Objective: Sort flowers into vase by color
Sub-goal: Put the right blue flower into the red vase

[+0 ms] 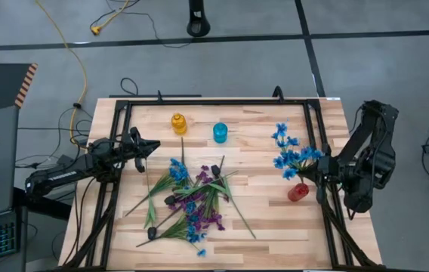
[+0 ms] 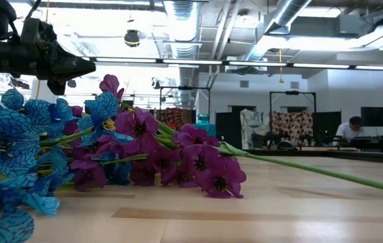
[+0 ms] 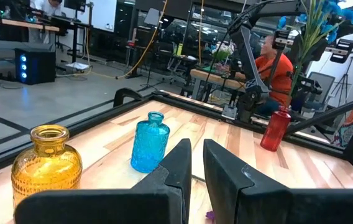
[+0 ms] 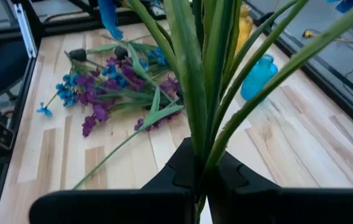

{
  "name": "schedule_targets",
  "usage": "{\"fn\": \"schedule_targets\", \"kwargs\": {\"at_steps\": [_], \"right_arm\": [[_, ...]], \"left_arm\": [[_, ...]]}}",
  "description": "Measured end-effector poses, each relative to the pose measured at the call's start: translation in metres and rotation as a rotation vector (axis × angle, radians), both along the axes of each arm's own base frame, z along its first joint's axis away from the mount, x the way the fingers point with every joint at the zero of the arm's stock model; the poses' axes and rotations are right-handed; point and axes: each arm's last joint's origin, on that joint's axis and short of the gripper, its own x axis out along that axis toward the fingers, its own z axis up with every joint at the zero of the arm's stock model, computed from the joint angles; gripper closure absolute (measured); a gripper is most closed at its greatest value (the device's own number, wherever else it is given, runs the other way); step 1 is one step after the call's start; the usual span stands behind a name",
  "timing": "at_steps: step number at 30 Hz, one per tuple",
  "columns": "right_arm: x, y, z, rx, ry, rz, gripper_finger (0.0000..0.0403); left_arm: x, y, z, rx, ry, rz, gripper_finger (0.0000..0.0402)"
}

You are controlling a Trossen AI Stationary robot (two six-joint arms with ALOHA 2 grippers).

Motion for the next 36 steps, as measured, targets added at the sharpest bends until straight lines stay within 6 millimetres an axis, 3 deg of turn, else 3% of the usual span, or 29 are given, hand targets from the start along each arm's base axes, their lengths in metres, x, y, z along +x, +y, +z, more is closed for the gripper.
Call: {"fn": "schedule_targets", "kwargs": {"at_steps": [11,22,30,36], "right_arm": [[0.01,0.022,-0.015,-0.122,0.07,-0.001,0.036],[-0.011,0.041,-0.035,-0.166,-0.028,-0.022,0.036],[-0.029,0.022,-0.077,-0.066,-0.147,-0.05,0.036],[-0.034,0.011,-0.096,-0.019,-0.188,-0.06,0.036]], "left_arm": [[0.0,0.0,0.0,0.0,0.0,0.0,0.0372],[0.0,0.0,0.0,0.0,0.0,0.0,0.0372],[0.0,0.0,0.0,0.0,0.0,0.001,0.0372],[0.0,0.0,0.0,0.0,0.0,0.001,0.0372]]}}
